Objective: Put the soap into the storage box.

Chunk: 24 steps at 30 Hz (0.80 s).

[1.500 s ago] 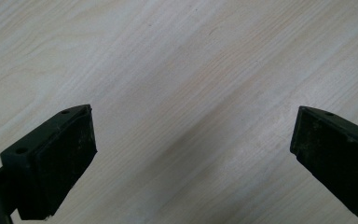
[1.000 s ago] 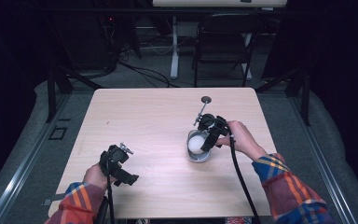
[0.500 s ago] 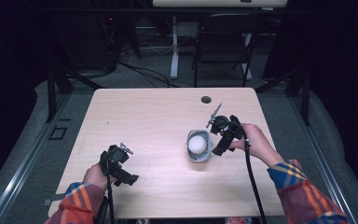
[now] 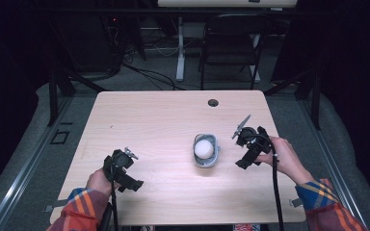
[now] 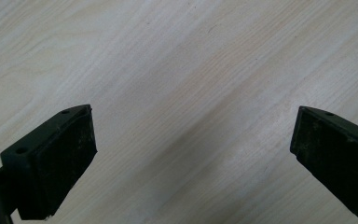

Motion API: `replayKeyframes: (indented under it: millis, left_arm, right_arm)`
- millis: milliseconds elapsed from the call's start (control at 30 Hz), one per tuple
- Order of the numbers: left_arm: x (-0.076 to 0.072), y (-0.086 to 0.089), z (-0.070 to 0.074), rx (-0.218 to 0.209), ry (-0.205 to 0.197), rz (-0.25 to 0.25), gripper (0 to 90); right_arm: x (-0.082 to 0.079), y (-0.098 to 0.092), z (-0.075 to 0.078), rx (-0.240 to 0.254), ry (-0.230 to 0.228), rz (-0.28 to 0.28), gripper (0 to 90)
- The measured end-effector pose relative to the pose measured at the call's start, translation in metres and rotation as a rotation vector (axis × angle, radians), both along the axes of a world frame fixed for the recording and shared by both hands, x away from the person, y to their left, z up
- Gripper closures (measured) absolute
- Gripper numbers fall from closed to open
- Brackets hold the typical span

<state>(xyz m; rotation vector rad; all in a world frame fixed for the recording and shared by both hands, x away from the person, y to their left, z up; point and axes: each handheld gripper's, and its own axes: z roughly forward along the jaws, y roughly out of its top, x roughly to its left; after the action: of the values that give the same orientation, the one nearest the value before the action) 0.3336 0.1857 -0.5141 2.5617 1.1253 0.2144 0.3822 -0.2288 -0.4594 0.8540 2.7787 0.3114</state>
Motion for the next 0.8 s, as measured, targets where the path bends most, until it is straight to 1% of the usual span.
replayKeyframes:
  millis: [33,100,133,167,200,233,300,333,367,433,533,567,600,633,700,733,767,800]
  left_arm:
    - [0.0,0.0,0.0,-0.001,0.0,0.001,0.2]
    - [0.0,0.0,0.0,-0.001,-0.001,0.001,0.2]
    - [0.0,0.0,0.0,0.0,0.0,0.0,0.2]
    - [0.0,0.0,0.0,-0.001,0.002,0.0,0.2]
    - [0.0,0.0,0.0,-0.001,0.001,-0.002,0.2]
    - [0.0,0.0,0.0,-0.001,-0.001,-0.002,0.2]
    - [0.0,0.0,0.0,-0.002,0.004,-0.001,0.2]
    - [0.0,0.0,0.0,0.0,0.003,-0.003,0.2]
    - [0.0,0.0,0.0,0.0,0.002,-0.003,0.2]
    - [0.0,0.0,0.0,0.0,0.0,-0.006,0.2]
    - [0.0,0.0,0.0,0.001,0.004,-0.005,0.2]
    - [0.0,-0.001,0.0,0.003,0.003,-0.005,0.2]
    - [0.0,-0.001,0.0,0.005,0.003,-0.006,0.2]
    - [0.0,-0.001,0.0,0.005,0.001,-0.006,0.2]
    - [0.0,-0.001,0.0,0.004,0.003,-0.007,0.2]
    - [0.0,-0.002,-0.001,0.006,0.005,-0.01,0.2]
    - [0.0,-0.002,-0.001,0.006,0.005,-0.01,0.2]
    - [0.0,-0.002,-0.001,0.008,0.007,-0.013,0.2]
  right_arm:
    - [-0.001,-0.003,0.0,-0.005,0.005,-0.006,0.0]
    - [-0.005,-0.008,-0.004,0.002,0.0,-0.023,0.0]
    - [-0.006,-0.01,-0.005,0.001,0.005,-0.022,0.0]
    - [-0.008,-0.012,-0.008,0.019,0.009,-0.03,0.0]
    - [-0.01,-0.013,-0.01,0.005,0.012,-0.026,0.0]
    - [-0.014,-0.017,-0.015,0.005,0.016,-0.034,0.0]
    - [-0.016,-0.018,-0.017,0.01,0.024,-0.033,0.0]
    - [-0.018,-0.02,-0.019,-0.012,0.017,-0.033,0.0]
    - [-0.02,-0.021,-0.022,0.0,0.019,-0.037,0.0]
    - [-0.026,-0.025,-0.027,0.006,0.016,-0.045,0.0]
    - [-0.033,-0.031,-0.034,0.001,0.017,-0.051,0.0]
    - [-0.036,-0.033,-0.038,0.014,0.019,-0.059,0.0]
    - [-0.039,-0.037,-0.041,-0.007,0.018,-0.06,0.0]
    - [-0.04,-0.039,-0.042,-0.018,0.017,-0.061,0.7]
    - [-0.047,-0.047,-0.047,0.002,-0.001,-0.082,4.1]
    - [-0.053,-0.055,-0.053,0.03,-0.011,-0.119,4.5]
    - [-0.054,-0.058,-0.053,0.013,0.0,-0.119,4.6]
    - [-0.054,-0.058,-0.053,0.013,0.0,-0.119,4.6]
